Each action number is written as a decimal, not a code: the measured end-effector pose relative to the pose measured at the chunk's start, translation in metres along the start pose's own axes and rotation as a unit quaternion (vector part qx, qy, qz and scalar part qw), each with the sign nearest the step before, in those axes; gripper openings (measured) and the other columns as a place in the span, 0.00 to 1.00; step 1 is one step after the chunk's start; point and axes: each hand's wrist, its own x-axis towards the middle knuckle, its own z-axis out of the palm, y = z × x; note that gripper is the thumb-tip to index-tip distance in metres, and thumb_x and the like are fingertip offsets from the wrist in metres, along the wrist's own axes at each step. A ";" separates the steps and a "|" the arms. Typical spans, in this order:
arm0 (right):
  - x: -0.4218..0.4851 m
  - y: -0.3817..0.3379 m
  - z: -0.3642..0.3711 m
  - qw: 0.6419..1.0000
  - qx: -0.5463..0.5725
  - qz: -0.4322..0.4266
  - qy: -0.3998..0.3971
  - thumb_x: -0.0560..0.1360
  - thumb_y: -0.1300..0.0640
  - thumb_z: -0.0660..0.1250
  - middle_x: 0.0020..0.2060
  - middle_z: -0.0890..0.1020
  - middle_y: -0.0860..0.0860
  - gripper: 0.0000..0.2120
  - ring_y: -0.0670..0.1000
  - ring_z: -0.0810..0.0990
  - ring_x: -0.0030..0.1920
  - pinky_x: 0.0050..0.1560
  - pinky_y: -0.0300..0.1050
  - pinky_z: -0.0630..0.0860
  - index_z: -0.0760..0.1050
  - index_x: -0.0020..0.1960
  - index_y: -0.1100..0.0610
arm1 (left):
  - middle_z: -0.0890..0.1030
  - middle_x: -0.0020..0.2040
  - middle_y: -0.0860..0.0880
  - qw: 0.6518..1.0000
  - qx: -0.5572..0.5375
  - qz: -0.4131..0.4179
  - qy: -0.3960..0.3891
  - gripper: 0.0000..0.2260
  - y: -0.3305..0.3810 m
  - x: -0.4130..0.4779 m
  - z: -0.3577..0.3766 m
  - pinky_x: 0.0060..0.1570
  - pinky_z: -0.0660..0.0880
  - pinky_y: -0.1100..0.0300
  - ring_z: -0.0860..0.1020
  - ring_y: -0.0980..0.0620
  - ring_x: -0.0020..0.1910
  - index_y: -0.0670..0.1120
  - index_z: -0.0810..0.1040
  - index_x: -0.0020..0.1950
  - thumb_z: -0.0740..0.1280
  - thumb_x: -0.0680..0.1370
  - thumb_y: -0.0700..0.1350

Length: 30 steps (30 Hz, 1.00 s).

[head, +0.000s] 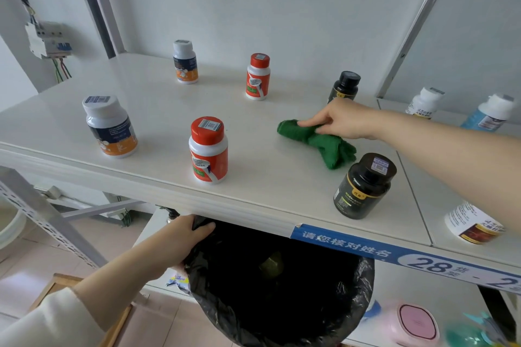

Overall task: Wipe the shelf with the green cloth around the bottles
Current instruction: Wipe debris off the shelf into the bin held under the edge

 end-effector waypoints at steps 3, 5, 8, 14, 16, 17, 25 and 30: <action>0.005 0.002 0.001 0.995 0.000 0.050 0.087 0.78 0.65 0.60 0.66 0.74 0.52 0.20 0.51 0.73 0.63 0.56 0.33 0.63 0.71 0.67 0.51 | 0.80 0.45 0.53 1.000 0.006 0.002 0.003 0.03 -0.001 0.001 -0.003 0.44 0.75 0.57 0.79 0.50 0.48 0.53 0.75 0.47 0.62 0.78 0.47; 0.011 0.001 0.006 0.995 -0.052 0.072 0.052 0.78 0.66 0.58 0.70 0.70 0.52 0.21 0.54 0.69 0.68 0.63 0.37 0.64 0.67 0.70 0.53 | 0.81 0.42 0.53 1.000 0.003 0.001 0.004 0.05 -0.002 0.001 -0.004 0.40 0.74 0.61 0.79 0.54 0.44 0.53 0.76 0.45 0.62 0.78 0.47; 0.016 -0.004 0.006 0.991 -0.111 0.065 -0.030 0.77 0.62 0.61 0.73 0.65 0.49 0.24 0.53 0.67 0.70 0.69 0.42 0.64 0.63 0.72 0.51 | 0.79 0.38 0.55 1.000 0.009 0.005 0.013 0.07 -0.004 0.003 -0.007 0.36 0.71 0.68 0.77 0.59 0.38 0.52 0.75 0.41 0.62 0.78 0.45; 0.021 -0.037 0.011 0.990 -0.078 -0.053 -0.105 0.75 0.57 0.66 0.69 0.71 0.47 0.26 0.50 0.73 0.66 0.68 0.44 0.67 0.64 0.70 0.44 | 0.78 0.41 0.57 0.999 0.040 0.022 0.013 0.08 -0.008 0.006 -0.009 0.39 0.70 0.70 0.76 0.61 0.41 0.54 0.73 0.40 0.62 0.78 0.45; 0.026 -0.047 0.012 0.990 -0.024 -0.071 -0.122 0.75 0.59 0.66 0.66 0.75 0.47 0.24 0.47 0.74 0.64 0.65 0.36 0.68 0.68 0.68 0.44 | 0.79 0.44 0.55 0.999 0.033 0.018 0.012 0.07 -0.008 0.009 -0.009 0.43 0.72 0.67 0.77 0.57 0.45 0.54 0.73 0.41 0.63 0.78 0.46; 0.029 -0.050 0.010 0.990 -0.001 -0.068 -0.122 0.75 0.60 0.66 0.64 0.76 0.46 0.22 0.45 0.74 0.63 0.59 0.29 0.68 0.70 0.67 0.46 | 0.79 0.44 0.55 0.999 0.036 0.017 0.011 0.06 -0.009 0.009 -0.009 0.43 0.72 0.67 0.77 0.56 0.45 0.54 0.73 0.41 0.63 0.78 0.46; 0.086 -0.066 0.015 0.996 0.061 -0.003 0.058 0.76 0.62 0.63 0.71 0.68 0.52 0.23 0.52 0.68 0.69 0.69 0.40 0.63 0.67 0.70 0.51 | 0.80 0.56 0.50 0.999 0.053 0.005 -0.004 0.11 -0.010 0.005 -0.013 0.63 0.71 0.54 0.77 0.50 0.57 0.47 0.75 0.59 0.61 0.79 0.47; 0.094 -0.080 0.018 0.991 -0.011 -0.093 -0.099 0.77 0.67 0.59 0.73 0.64 0.46 0.25 0.49 0.60 0.73 0.71 0.37 0.55 0.65 0.71 0.50 | 0.78 0.59 0.50 0.998 0.064 0.007 0.005 0.14 -0.011 0.007 -0.015 0.66 0.68 0.51 0.75 0.49 0.60 0.47 0.73 0.63 0.61 0.78 0.48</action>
